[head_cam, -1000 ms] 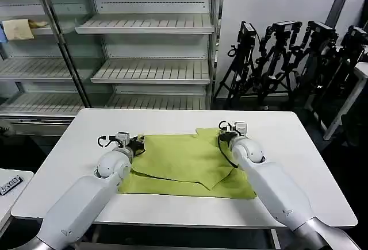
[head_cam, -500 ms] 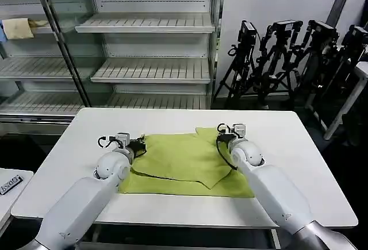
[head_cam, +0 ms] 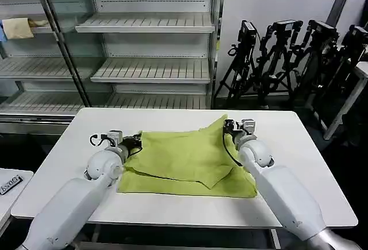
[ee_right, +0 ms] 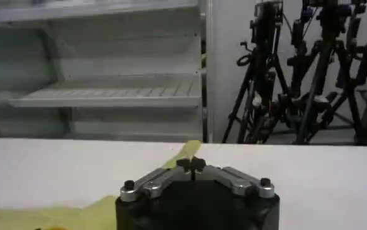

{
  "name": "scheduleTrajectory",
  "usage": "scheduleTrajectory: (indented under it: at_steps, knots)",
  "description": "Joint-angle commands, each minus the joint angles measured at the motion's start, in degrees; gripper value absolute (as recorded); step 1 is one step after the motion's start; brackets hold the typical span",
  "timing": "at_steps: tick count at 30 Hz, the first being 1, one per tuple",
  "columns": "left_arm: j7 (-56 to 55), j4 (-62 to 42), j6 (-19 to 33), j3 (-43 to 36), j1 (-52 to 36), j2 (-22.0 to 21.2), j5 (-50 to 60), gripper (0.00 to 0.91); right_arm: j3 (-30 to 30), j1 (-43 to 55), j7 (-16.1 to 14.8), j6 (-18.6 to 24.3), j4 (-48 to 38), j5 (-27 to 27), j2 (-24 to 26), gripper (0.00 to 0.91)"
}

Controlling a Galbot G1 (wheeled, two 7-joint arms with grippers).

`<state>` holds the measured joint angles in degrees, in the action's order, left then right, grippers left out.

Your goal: Fold and organize the clothes.

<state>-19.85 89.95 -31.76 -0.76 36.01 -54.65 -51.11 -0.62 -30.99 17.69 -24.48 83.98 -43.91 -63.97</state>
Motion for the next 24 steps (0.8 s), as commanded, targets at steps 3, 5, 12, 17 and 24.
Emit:
scheduleTrajectory:
  at_steps: [3,5,12,17,24]
  knots:
    - [0.7,10.1,0.0,4.6,7.1,4.0,-0.5,0.04,7.6,-12.6,-0.7,-0.6,16.8,0.6,5.5,0.0]
    - [1.1,11.6,-0.1,5.3,8.8,4.6,-0.5,0.04,9.0,-14.6,-0.8,-0.8,18.7,0.7,6.4,0.0]
    - [1.9,16.3,-0.5,7.2,13.0,6.9,-0.1,0.04,13.6,-22.8,-1.5,-1.4,25.6,0.4,9.4,0.0]
    - [2.4,19.2,-0.5,8.6,16.9,8.5,1.4,0.04,17.9,-31.3,-2.5,-2.0,31.1,0.7,10.4,0.0]
    - [4.1,22.0,0.2,9.6,23.5,9.8,6.9,0.04,21.8,-38.3,-3.5,-2.3,34.4,1.0,10.5,0.0]
